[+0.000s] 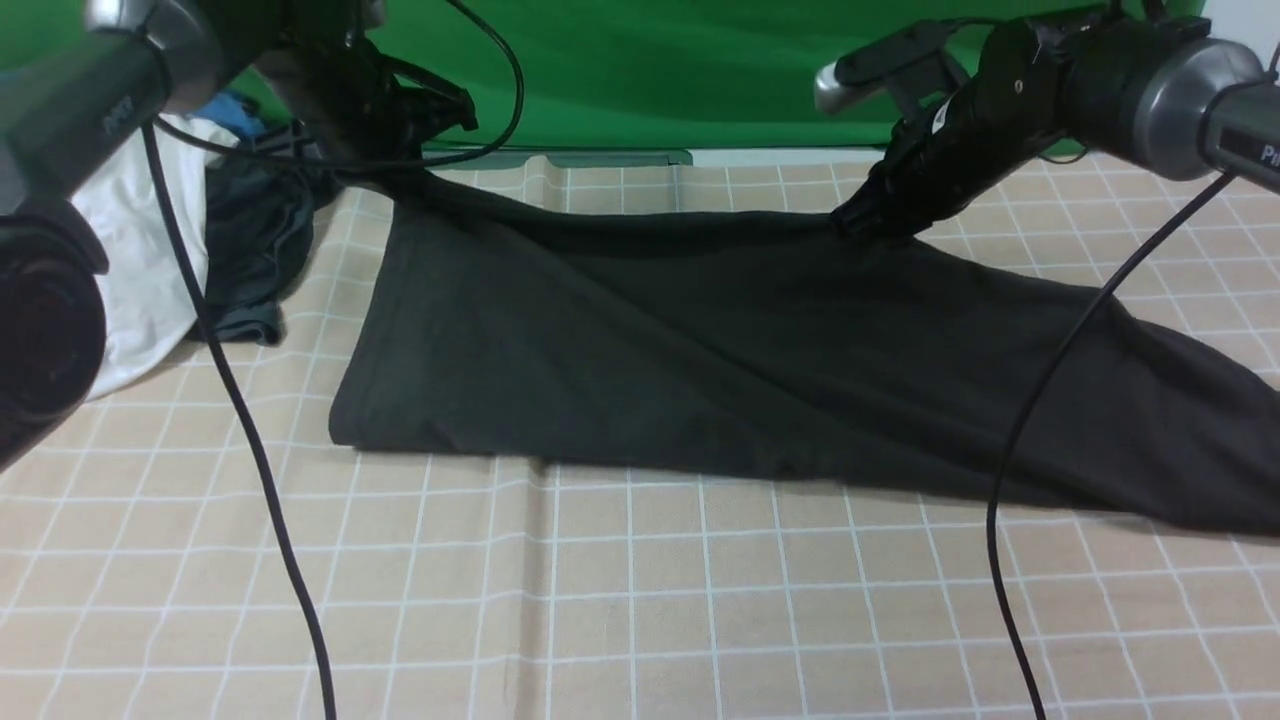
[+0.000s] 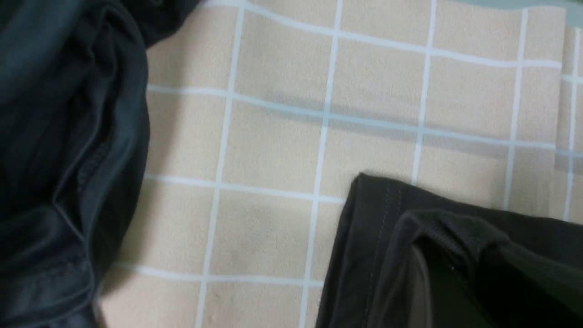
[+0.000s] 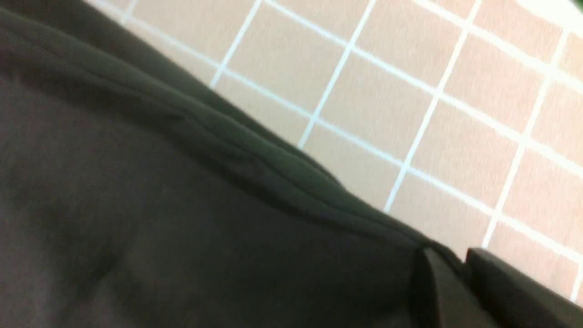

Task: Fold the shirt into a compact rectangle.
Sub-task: 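Fold the black garment in half by bringing its near edge over to the far edge, then pull the folded dark garment lengthwise by its ends to straighten it flat on the table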

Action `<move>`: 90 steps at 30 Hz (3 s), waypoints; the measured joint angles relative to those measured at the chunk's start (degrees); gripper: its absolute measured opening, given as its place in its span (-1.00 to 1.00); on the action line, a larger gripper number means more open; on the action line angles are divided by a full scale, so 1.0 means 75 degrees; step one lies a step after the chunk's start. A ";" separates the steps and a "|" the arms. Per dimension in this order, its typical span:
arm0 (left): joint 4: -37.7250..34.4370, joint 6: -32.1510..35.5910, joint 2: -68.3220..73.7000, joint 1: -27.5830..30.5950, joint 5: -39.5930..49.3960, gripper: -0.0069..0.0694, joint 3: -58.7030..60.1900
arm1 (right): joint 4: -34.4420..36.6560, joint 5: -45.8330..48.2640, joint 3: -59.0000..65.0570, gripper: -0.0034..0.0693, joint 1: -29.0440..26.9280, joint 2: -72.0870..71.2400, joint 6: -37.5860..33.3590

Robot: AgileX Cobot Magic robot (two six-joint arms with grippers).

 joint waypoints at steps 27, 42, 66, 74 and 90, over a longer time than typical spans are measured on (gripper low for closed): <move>-0.0184 0.1694 -0.1904 -0.1239 0.1158 -0.77 0.2180 | 0.0211 0.4740 -0.0006 -0.80 -0.2340 -0.1834 -0.0142; -0.0289 0.1406 -0.1904 -0.1638 -0.0588 -0.77 0.4830 | 0.1091 0.2923 0.1378 0.21 -0.2720 -0.1249 -0.1244; -0.0289 0.1369 -0.1904 -0.1638 -0.0664 -0.77 0.4870 | 0.0820 0.3037 0.0637 -0.77 -0.2720 -0.0668 -0.1368; -0.0289 0.1369 -0.1904 -0.1638 -0.0664 -0.77 0.4870 | 0.0632 0.2705 0.0609 -0.59 -0.2720 -0.0262 -0.1384; 0.0037 0.1370 -0.3588 -0.1638 -0.0655 -0.77 0.5226 | -0.0243 0.4044 0.0836 -0.78 -0.3489 -0.2120 0.0545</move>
